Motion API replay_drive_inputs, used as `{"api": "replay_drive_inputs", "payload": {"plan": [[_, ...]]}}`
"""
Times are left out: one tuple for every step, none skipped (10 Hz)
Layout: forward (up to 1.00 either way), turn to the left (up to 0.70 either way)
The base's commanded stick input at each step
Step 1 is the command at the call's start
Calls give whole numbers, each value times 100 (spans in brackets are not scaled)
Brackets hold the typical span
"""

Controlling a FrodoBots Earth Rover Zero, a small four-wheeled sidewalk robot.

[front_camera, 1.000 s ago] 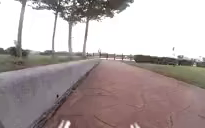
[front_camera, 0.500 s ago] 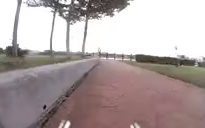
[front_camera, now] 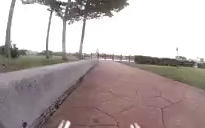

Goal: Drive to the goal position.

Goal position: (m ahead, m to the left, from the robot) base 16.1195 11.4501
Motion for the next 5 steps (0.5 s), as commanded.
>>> {"api": "replay_drive_inputs", "payload": {"plan": [[70,7],[70,7],[70,7],[70,7],[70,7]]}}
